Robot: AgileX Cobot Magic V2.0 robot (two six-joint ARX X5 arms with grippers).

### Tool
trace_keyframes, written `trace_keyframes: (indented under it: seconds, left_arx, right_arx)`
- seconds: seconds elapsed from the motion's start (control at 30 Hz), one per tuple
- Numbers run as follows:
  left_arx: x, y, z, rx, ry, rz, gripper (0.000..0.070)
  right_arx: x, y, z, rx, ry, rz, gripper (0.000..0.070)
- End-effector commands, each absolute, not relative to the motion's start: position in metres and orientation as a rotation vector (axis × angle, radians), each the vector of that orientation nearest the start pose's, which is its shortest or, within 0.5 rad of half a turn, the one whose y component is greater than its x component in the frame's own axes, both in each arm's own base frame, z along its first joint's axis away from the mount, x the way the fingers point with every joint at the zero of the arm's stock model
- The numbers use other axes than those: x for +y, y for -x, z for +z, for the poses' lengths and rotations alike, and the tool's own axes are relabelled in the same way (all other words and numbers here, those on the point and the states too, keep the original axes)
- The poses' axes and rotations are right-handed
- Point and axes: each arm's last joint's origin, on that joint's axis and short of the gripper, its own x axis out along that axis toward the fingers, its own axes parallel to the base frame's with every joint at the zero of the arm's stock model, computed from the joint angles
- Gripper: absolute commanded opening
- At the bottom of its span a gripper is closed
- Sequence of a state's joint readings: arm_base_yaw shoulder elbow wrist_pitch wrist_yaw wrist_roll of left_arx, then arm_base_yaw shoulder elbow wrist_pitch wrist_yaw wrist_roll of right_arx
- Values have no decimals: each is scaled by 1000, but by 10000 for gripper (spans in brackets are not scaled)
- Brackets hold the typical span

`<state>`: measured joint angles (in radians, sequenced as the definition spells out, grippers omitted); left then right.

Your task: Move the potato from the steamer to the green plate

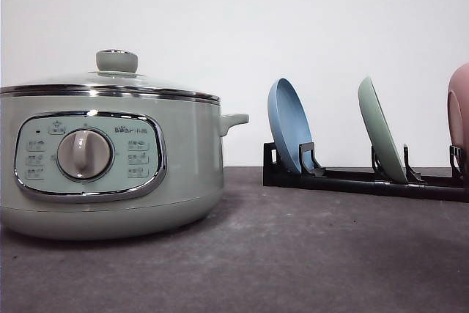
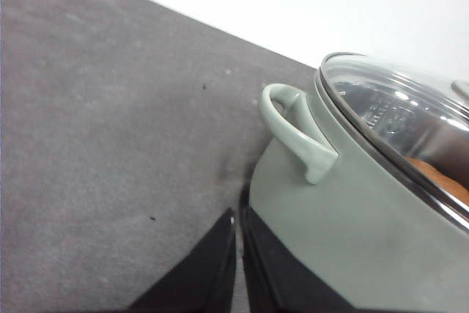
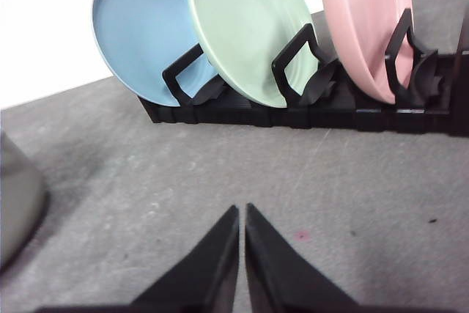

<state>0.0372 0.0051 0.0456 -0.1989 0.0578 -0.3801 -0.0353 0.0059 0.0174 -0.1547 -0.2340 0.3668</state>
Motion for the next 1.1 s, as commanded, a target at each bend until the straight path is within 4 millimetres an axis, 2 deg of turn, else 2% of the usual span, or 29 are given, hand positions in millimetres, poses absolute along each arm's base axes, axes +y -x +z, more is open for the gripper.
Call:
trace_keyframes:
  seconds: [0.0,0.17,0.57,0.77,1.07]
  left_arx:
    - [2,-92,171,116,419,4,10]
    - [2,-87,194,53,418,-10,10]
    - [1,-74,268,10,384,-34,10]
    - [-2,-80,301,103,303,-139,10]
    - [-7,-101,339,312,210,-316,10]
  right_arx:
    - [3,-94,162,151,-422,175,1]
    - [4,-89,187,80,-417,189,1]
    - [4,-70,268,-77,-333,219,1]
    - [5,-75,300,22,-271,235,1]
    - [8,-99,342,262,-160,344,1]
